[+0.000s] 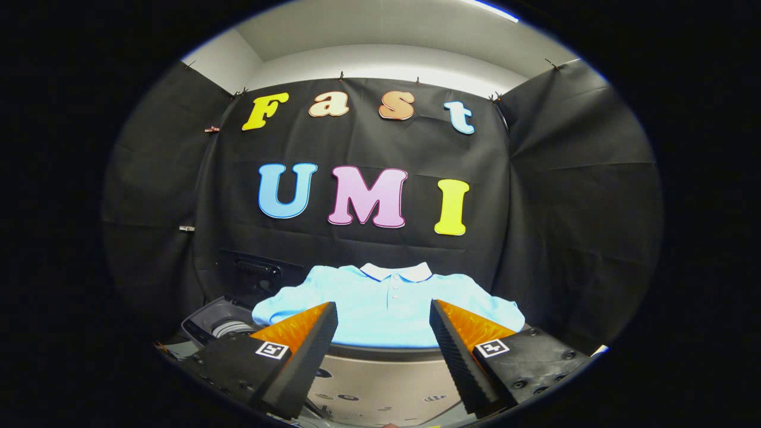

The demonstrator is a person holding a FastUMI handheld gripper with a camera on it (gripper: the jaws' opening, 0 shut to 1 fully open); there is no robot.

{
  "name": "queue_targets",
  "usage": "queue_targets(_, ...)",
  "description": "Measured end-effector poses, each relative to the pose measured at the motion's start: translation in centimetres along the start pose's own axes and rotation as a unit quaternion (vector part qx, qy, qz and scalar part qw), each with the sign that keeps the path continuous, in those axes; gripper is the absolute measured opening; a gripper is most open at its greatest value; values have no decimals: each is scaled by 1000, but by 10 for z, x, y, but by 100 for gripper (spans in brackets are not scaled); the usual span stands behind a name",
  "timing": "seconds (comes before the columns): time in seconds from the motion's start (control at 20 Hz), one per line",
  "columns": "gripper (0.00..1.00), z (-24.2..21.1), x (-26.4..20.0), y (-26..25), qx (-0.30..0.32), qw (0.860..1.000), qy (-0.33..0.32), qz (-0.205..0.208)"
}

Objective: Put the clothes into the washing machine and then close the washing machine lid.

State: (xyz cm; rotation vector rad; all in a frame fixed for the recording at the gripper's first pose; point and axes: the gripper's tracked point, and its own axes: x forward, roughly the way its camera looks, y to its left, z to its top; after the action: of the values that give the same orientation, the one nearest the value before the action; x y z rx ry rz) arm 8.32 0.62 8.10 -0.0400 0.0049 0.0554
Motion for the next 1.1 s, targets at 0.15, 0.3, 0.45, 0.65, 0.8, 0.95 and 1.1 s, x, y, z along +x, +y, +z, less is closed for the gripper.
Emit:
queue_targets(0.15,98,10,24,3,10,1000,13,8)
queue_targets(0.3,98,14,53,3,16,999,36,13)
queue_targets(0.45,98,13,83,2,12,998,67,17)
queue_targets(0.65,98,8,123,4,22,992,123,22)
queue_targets(0.8,98,-12,148,0,36,982,187,19)
queue_targets(0.95,99,-42,165,-4,42,964,262,16)
queue_targets(1.1,99,-54,180,-9,52,955,293,10)
